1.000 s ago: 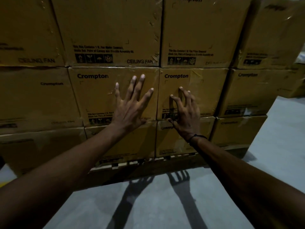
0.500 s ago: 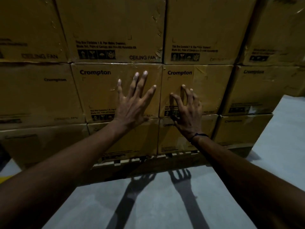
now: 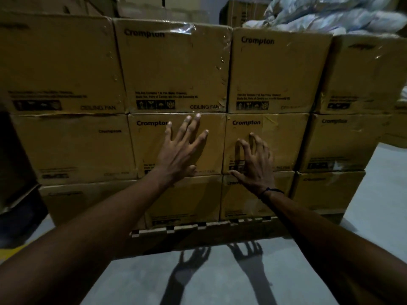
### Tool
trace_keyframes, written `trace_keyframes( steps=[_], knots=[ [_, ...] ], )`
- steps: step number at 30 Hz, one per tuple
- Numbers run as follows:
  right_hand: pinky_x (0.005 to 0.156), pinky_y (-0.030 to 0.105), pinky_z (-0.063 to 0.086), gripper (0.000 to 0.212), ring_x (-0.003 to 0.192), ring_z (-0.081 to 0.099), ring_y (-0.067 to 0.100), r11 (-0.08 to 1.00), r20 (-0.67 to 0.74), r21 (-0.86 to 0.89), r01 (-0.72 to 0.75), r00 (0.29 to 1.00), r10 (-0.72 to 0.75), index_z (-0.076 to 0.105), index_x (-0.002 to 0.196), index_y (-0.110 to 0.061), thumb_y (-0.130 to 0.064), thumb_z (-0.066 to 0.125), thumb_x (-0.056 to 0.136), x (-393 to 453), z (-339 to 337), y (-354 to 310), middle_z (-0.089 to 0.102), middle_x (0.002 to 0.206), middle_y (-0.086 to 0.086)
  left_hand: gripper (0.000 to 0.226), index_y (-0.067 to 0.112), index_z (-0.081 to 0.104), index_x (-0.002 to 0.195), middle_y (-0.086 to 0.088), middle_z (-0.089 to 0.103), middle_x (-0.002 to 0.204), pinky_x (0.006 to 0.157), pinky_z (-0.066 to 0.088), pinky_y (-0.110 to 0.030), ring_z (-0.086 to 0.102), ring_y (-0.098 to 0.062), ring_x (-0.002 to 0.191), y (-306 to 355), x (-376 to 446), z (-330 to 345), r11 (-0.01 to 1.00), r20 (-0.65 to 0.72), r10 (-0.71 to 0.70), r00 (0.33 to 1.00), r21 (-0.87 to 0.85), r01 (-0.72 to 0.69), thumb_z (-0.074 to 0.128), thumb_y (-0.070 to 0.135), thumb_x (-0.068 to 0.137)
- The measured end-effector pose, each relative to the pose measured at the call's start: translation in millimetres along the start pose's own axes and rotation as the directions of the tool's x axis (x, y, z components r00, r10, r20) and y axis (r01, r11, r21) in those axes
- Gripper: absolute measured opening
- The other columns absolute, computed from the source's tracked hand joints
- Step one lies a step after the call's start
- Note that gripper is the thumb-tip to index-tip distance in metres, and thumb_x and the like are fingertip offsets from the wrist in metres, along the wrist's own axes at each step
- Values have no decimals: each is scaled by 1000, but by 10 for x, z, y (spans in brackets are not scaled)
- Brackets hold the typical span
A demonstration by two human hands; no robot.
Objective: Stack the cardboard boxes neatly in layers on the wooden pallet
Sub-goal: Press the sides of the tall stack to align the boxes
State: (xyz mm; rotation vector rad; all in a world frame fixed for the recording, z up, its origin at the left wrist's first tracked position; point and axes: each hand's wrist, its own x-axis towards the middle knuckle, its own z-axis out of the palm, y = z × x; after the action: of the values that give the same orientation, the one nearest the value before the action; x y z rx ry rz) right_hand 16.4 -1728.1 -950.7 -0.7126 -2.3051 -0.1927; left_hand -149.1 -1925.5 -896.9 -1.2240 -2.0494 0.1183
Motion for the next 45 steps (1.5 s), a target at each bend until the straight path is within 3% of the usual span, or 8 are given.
trace_keyframes(
  steps=[2,5,9,16,21,29,35,45],
  knots=[
    [106,60,41,106,146,28,42,1000,-44,5,16,999,-15,30,153,-27,-57,85,68,154,-191,-37,17,164,15,124,31,-3,163,-13,-32,165,121,8,-69,-17,-36,156,-144,8,-100,999,-14,-42,999,20,42,73,72,74],
    [111,65,35,119,153,15,40,999,-40,43,19,999,-17,14,162,-29,-48,87,71,446,-468,-120,-2,171,11,120,29,-4,163,-13,-33,165,122,7,-68,-18,-36,156,-312,97,-244,998,-31,-56,998,15,57,70,71,78],
    [119,72,15,131,154,-18,39,999,143,18,-32,989,29,-16,162,-28,-27,85,78,614,-620,-252,-35,164,5,113,28,-9,163,-11,-38,163,122,1,-64,-24,-33,154,-376,275,-381,1000,-46,-13,999,-11,12,61,71,85],
    [114,79,8,145,149,-30,44,998,266,24,-60,963,51,-29,157,-25,-34,91,75,639,-562,-369,-54,151,5,121,27,-26,158,-3,-44,159,122,-8,-64,-36,-30,148,-361,356,-271,992,83,101,991,-88,-94,63,66,86],
    [114,75,6,155,149,-30,44,996,324,12,-88,943,80,-28,158,-25,-45,94,64,673,-589,-454,-51,154,6,129,25,-30,156,-2,-48,157,120,-13,-65,-40,-31,146,-349,351,-154,987,78,110,991,-125,-100,66,67,81],
    [115,78,10,114,153,-23,39,993,443,-96,-66,891,102,-25,158,-32,-21,70,95,732,-825,-426,-48,156,3,133,22,-24,159,-6,-43,160,120,-3,-70,-35,-35,149,-321,362,-117,989,66,105,992,-115,-97,66,72,76],
    [115,76,15,133,157,-9,38,964,476,-265,-17,867,146,-17,161,-35,-20,87,79,729,-1227,-420,-31,166,2,119,20,-16,162,-9,-30,166,119,2,-72,-20,-36,155,-336,355,-297,993,70,106,992,-54,-103,64,64,86],
    [116,71,23,134,156,-5,40,949,390,-251,-190,878,279,-19,161,-31,-21,86,78,701,-1521,-43,-32,166,4,102,20,-1,164,-9,-17,170,122,5,-67,-5,-35,158,-345,343,-515,994,91,109,990,-42,-106,60,57,91]
  ],
)
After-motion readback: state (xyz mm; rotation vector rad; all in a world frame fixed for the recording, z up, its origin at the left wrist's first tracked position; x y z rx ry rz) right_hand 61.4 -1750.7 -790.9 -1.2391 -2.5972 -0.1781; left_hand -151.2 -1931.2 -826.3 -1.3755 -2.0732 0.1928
